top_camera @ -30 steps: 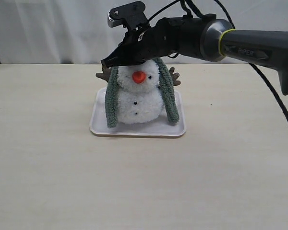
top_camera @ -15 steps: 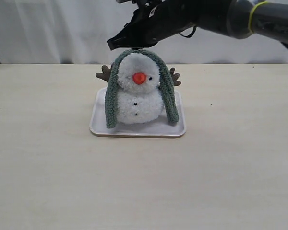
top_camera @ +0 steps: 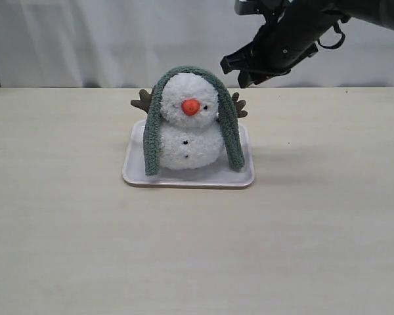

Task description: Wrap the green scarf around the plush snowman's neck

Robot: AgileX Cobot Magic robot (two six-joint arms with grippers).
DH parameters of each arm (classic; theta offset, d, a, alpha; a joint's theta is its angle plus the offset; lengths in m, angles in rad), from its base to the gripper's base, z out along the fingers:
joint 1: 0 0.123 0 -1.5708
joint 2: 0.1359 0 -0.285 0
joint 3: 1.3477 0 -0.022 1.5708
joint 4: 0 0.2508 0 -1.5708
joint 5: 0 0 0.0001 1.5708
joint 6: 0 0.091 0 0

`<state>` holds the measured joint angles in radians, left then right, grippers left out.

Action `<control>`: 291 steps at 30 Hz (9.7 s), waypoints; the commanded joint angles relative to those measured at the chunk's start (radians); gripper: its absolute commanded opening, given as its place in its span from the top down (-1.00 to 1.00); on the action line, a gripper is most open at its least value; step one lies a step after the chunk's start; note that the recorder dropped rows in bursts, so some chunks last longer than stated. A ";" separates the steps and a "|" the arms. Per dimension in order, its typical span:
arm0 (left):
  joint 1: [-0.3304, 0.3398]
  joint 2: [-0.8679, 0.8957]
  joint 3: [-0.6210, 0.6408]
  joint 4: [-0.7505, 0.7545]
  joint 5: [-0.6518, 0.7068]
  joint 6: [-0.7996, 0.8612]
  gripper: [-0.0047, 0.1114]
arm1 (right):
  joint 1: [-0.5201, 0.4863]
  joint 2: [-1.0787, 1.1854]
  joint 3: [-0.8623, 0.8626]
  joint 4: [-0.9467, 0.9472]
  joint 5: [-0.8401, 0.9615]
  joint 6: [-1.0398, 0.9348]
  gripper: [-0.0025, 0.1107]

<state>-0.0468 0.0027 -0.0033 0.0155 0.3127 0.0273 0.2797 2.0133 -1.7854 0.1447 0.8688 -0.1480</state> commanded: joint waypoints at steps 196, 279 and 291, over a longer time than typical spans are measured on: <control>-0.001 -0.003 0.003 -0.001 -0.008 -0.002 0.92 | -0.094 -0.124 0.393 0.664 -0.145 -0.877 0.88; -0.001 -0.003 0.003 -0.001 -0.008 -0.002 0.92 | -0.092 -0.226 0.774 0.667 -0.109 -0.756 0.75; -0.001 -0.003 0.003 -0.001 -0.008 -0.002 0.92 | -0.092 -0.372 0.774 0.556 -0.049 -0.607 0.07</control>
<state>-0.0468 0.0027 -0.0033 0.0155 0.3127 0.0273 0.1882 1.6927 -1.0063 0.7706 0.8002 -0.8207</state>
